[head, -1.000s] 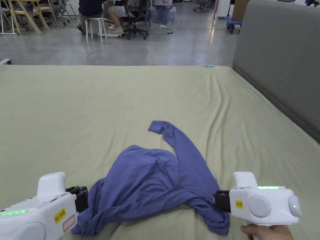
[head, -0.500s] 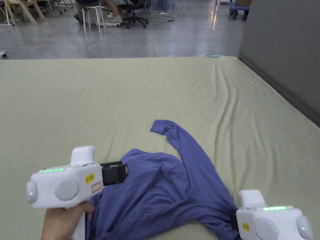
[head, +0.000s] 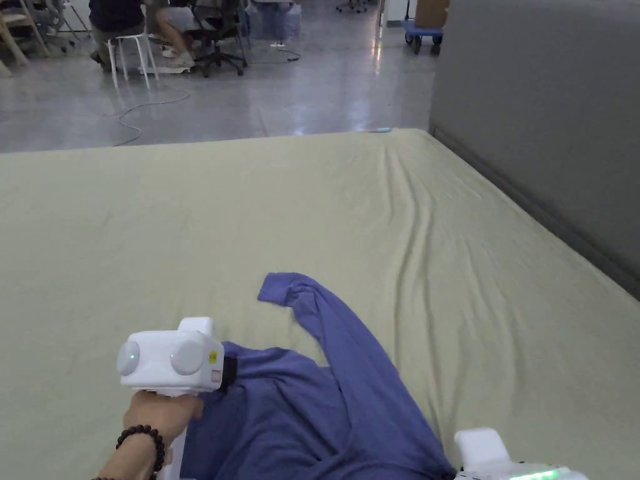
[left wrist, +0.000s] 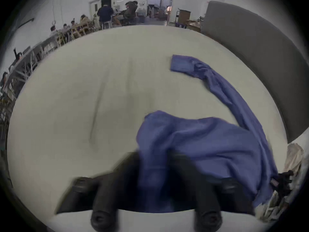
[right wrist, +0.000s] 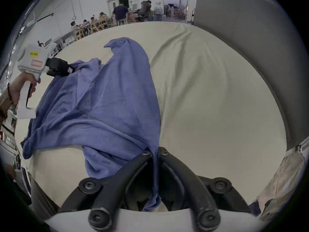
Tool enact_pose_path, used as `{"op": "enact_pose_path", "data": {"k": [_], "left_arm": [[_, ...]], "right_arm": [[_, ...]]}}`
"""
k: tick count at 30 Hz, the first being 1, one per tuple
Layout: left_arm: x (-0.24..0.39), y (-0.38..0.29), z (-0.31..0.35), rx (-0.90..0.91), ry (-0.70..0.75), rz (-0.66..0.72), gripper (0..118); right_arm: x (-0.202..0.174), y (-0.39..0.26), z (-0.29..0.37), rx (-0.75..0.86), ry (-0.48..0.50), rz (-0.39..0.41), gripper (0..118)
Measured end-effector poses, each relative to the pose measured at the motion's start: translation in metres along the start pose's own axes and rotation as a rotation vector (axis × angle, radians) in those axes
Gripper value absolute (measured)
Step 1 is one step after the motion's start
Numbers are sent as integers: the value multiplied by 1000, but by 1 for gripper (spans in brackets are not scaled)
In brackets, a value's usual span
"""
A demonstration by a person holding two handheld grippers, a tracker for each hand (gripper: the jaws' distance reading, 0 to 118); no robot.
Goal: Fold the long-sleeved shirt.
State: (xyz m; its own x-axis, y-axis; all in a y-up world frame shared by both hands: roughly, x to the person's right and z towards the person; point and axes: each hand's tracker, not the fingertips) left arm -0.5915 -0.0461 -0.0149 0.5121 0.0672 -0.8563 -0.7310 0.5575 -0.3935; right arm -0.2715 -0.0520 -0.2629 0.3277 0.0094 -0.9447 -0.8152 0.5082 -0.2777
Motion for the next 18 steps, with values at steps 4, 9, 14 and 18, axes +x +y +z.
{"op": "enact_pose_path", "data": {"k": [4, 9, 14, 18], "left_arm": [[-10, 14, 34, 61, -74, 31, 6], [-25, 33, 109, 211, -60, 37, 6], [-48, 54, 184, 328, -67, 38, 6], [-56, 68, 226, 420, -63, 43, 6]], "right_arm": [[-3, 4, 35, 89, -18, -23, 0], [14, 19, 59, 77, 43, -33, 0], [18, 22, 89, 207, 76, -78, 0], [13, 66, 141, 362, 111, -25, 0]]}}
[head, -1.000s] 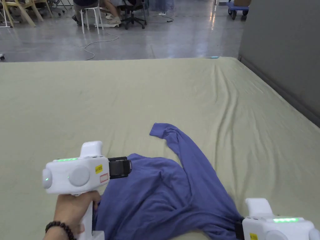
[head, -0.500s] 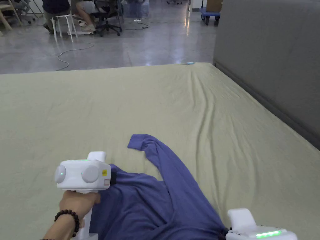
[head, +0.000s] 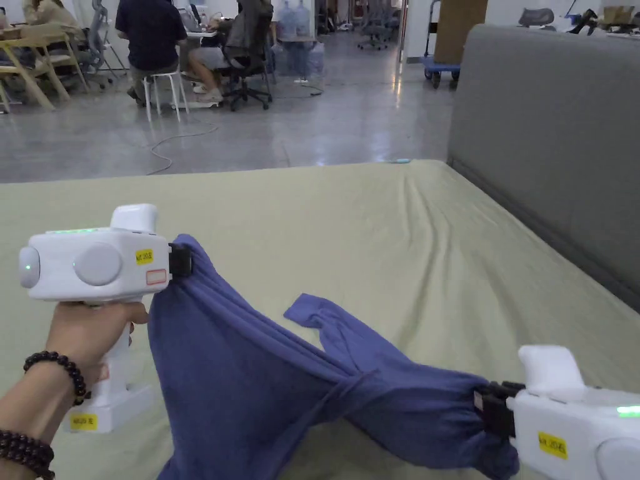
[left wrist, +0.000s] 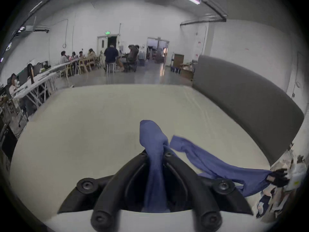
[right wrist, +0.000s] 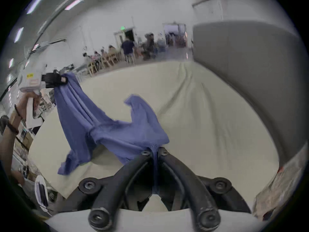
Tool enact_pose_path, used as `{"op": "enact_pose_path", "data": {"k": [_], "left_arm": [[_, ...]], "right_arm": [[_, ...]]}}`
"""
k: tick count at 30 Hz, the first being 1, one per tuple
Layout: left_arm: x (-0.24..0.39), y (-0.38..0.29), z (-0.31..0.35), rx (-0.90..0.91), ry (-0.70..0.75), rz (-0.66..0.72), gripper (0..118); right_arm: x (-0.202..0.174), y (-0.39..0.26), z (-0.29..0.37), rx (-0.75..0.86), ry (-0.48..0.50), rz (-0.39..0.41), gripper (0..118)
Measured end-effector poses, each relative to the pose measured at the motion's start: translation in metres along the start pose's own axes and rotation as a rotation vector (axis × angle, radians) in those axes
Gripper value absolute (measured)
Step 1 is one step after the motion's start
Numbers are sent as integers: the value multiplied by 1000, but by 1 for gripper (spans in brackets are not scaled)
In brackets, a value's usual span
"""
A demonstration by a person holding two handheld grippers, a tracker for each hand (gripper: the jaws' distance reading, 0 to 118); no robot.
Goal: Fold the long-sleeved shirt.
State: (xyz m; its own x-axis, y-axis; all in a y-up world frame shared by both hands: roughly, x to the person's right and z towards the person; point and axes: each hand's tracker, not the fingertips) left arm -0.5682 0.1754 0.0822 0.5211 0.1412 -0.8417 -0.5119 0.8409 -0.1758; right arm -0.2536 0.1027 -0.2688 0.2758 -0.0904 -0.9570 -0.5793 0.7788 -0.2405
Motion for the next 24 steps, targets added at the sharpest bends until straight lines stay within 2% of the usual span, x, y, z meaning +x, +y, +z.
{"op": "enact_pose_path", "data": {"k": [4, 7, 12, 16, 19, 24], "left_arm": [[-3, 42, 21, 63, 28, -16, 6], [-9, 83, 33, 111, 73, -14, 6], [-16, 159, 57, 210, 102, 39, 6], [-6, 217, 84, 284, 113, 38, 6], [0, 250, 100, 322, 111, 39, 6], [5, 271, 111, 368, 115, 23, 6]], "right_arm": [[-2, 96, 4, 136, -15, 107, 0], [0, 179, -1, 220, -10, 132, 0], [-1, 302, -9, 311, -44, 150, 0], [-2, 382, -2, 359, -38, 117, 0], [-9, 420, 11, 401, -110, 118, 0], [-12, 437, 27, 444, -108, 114, 0]]}}
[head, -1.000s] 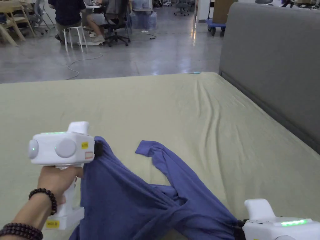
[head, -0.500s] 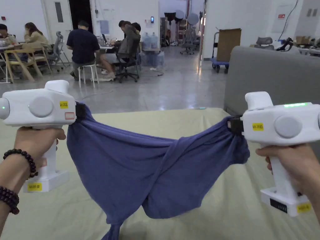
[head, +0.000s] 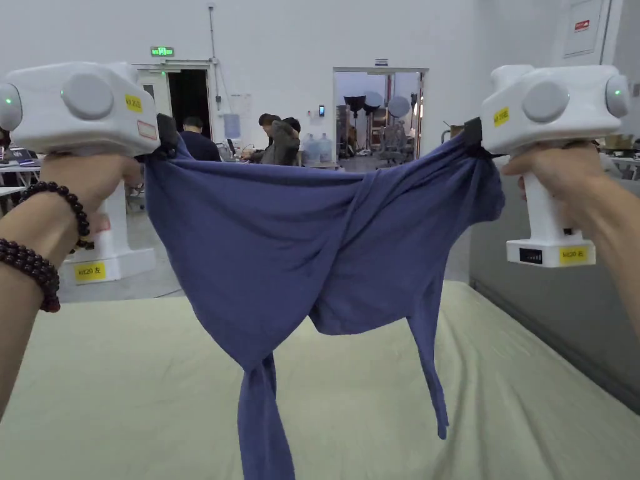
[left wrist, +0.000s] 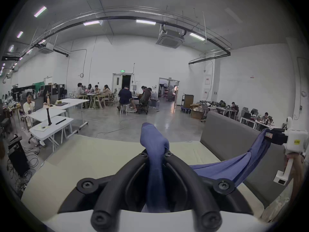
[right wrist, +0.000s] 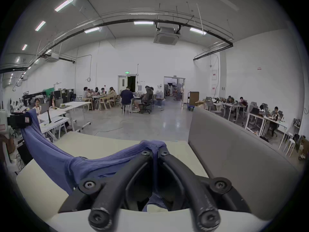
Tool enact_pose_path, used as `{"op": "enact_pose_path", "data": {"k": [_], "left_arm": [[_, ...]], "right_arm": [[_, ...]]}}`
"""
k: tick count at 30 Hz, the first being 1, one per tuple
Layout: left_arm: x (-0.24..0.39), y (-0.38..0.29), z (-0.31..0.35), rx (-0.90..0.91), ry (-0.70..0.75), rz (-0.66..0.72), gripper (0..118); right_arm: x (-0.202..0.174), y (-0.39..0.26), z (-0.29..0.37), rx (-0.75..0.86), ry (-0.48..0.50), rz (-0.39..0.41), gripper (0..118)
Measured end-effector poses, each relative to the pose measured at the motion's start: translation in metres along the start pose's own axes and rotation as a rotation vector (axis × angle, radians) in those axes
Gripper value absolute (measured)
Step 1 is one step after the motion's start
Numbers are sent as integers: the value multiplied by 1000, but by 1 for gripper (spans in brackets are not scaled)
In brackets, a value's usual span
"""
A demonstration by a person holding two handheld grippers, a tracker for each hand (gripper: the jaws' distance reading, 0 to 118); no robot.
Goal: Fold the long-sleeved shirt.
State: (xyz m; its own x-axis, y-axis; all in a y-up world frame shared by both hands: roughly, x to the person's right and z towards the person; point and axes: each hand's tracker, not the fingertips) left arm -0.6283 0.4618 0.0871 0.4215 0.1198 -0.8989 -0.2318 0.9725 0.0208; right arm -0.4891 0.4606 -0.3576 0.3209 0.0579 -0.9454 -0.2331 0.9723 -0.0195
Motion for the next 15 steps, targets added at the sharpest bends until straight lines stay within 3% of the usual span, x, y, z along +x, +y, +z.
{"op": "enact_pose_path", "data": {"k": [6, 15], "left_arm": [[-12, -58, -16, -65, -13, 26, 6], [-52, -293, -63, -430, 26, 147, 6]], "right_arm": [[-1, -57, -11, -41, 36, -40, 0], [-30, -287, -60, -349, 92, -77, 0]]}}
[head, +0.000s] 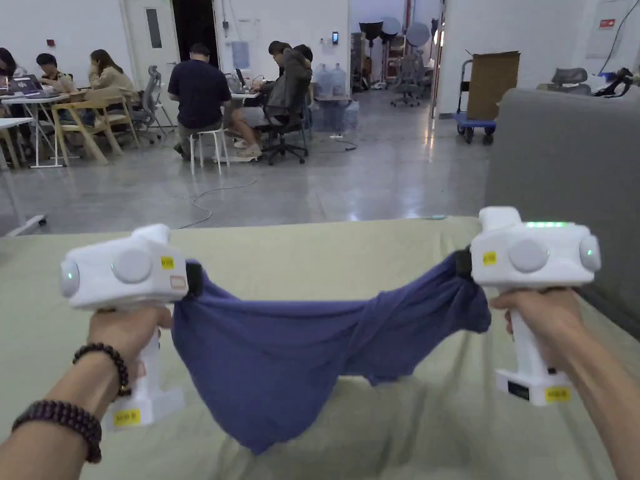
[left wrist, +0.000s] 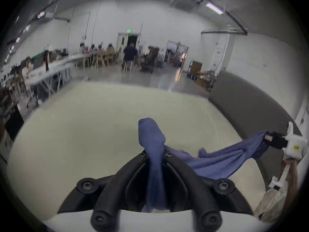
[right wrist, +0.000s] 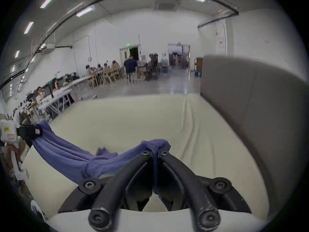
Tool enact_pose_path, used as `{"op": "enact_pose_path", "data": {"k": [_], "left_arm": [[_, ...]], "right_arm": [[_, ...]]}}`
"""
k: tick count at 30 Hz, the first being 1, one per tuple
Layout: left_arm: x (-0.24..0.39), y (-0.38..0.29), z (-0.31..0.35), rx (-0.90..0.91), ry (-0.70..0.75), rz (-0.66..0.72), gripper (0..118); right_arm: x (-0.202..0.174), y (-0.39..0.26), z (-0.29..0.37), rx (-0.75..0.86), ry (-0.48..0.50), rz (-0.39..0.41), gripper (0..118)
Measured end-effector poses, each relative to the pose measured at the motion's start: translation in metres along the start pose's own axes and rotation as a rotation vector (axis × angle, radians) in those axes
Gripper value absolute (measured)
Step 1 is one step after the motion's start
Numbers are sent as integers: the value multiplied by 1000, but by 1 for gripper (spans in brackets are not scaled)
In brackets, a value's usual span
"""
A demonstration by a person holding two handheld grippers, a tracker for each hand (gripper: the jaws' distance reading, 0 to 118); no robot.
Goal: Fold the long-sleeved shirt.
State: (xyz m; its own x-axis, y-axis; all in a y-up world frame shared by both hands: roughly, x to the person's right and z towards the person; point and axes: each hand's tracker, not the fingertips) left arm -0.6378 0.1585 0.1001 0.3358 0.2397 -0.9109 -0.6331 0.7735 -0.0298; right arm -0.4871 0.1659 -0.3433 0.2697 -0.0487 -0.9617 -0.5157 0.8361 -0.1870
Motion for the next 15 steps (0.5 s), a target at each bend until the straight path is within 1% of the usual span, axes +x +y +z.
{"op": "enact_pose_path", "data": {"k": [2, 4, 7, 9, 11, 12, 14, 15], "left_arm": [[-9, -40, -18, -60, 1, 39, 6], [-16, -66, -29, -93, -7, 71, 6], [-25, -81, -32, -112, 6, 66, 6], [-29, -88, -23, -102, 15, 50, 6], [-35, -103, -3, -91, 11, 75, 6], [-36, -114, 5, -93, 6, 97, 6], [-36, -148, 28, -94, 16, 81, 6], [-36, -165, 37, -104, 46, 75, 6]], "right_arm": [[-5, -45, -22, -76, -12, 13, 0], [-9, -78, -36, -136, 3, 12, 0], [-11, -104, -35, -155, 4, 13, 0], [-13, -115, -17, -141, 5, 10, 0], [-15, -131, 7, -139, 29, -8, 0], [-15, -142, 18, -160, 45, 8, 0], [-20, -173, 45, -186, 29, 48, 0], [-20, -188, 57, -192, 24, 46, 0]]}}
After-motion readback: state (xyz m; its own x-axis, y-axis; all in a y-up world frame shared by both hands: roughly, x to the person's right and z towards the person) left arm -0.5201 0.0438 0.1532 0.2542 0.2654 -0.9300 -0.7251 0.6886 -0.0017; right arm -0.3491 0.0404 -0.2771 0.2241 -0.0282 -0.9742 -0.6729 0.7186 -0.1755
